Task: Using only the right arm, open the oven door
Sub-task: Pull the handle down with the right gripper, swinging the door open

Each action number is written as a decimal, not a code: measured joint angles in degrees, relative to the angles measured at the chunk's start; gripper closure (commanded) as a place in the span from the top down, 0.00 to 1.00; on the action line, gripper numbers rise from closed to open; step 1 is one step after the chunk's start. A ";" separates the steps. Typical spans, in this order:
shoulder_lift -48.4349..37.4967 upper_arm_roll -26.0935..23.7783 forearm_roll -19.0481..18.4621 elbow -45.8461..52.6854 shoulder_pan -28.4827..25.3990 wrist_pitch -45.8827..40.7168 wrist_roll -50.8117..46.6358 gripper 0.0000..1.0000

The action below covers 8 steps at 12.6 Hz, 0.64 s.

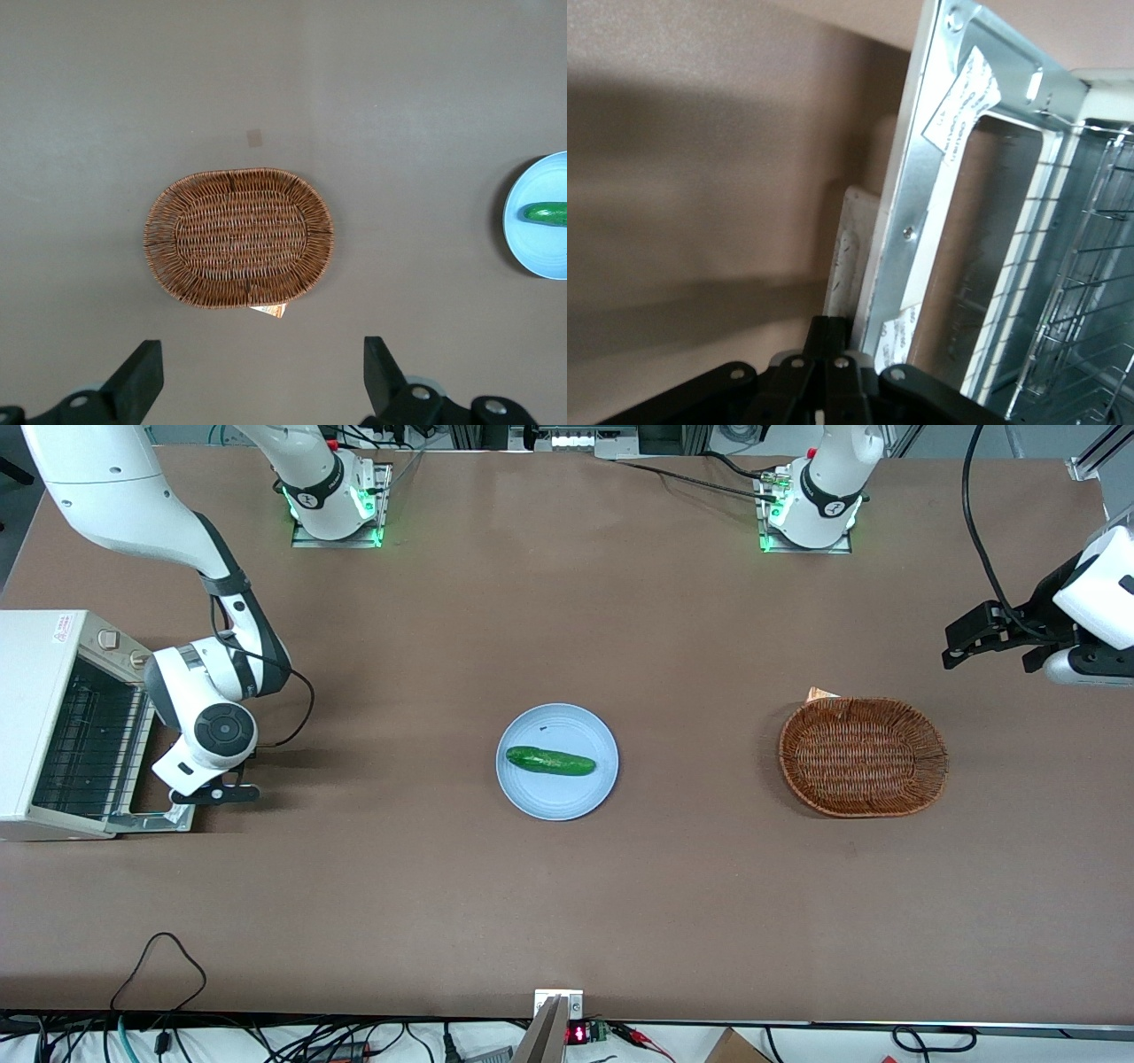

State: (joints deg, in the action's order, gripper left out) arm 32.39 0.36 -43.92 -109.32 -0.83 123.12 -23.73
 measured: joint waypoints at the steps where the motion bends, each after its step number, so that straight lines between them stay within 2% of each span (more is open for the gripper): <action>1: 0.38 0.00 0.00 0.01 0.02 0.10 0.00 0.00; 5: 1.86 0.05 0.19 0.01 0.03 0.27 -0.31 0.01; 8: 2.00 0.21 1.80 0.01 0.04 0.21 -0.32 0.04</action>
State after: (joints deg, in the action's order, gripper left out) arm 34.39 0.57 -42.12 -109.31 -0.79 123.33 -24.05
